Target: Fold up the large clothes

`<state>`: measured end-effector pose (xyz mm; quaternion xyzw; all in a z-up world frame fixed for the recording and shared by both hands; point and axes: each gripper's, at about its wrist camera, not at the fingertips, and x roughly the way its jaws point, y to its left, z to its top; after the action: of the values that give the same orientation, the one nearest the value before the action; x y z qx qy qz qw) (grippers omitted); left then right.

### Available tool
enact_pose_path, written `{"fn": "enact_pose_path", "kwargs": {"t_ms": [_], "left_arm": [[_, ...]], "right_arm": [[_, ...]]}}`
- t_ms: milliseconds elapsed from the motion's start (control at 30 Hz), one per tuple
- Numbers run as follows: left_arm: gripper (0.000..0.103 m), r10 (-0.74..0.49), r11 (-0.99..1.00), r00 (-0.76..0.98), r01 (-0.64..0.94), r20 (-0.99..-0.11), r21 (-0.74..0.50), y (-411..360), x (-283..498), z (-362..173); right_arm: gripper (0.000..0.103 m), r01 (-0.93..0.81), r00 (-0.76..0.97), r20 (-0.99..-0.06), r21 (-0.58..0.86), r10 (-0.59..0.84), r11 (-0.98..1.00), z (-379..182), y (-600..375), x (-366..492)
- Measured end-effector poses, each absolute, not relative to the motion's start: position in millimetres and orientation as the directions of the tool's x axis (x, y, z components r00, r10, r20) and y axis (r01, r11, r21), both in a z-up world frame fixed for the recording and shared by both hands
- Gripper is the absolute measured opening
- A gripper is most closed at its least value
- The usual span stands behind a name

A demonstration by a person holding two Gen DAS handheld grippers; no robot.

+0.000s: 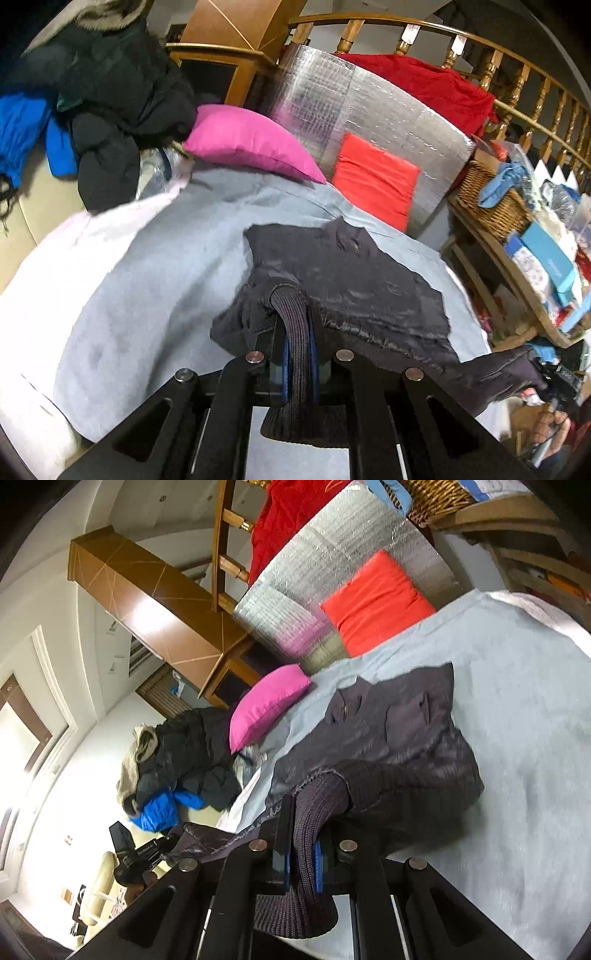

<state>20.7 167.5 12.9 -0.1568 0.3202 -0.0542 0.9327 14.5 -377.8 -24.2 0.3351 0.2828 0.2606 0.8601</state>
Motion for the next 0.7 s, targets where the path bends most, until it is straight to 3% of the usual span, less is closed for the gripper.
{"fn": "enact_pose_path", "kwargs": {"t_ms": [200,700], "left_arm": [[0.009,-0.117,0.962,0.805,-0.054,-0.582,-0.268,155.0,35.7,20.5],[0.009,-0.085,0.964,0.814,-0.079,-0.575,-0.255,148.8,59.8,27.4]], "right_arm": [[0.009,-0.224,0.729,-0.33,0.713,0.6,0.665,-12.8,-378.6,46.2],[0.009,-0.18,0.761,-0.336,0.713,0.555,0.678,-2.3,-378.2,72.9]]}}
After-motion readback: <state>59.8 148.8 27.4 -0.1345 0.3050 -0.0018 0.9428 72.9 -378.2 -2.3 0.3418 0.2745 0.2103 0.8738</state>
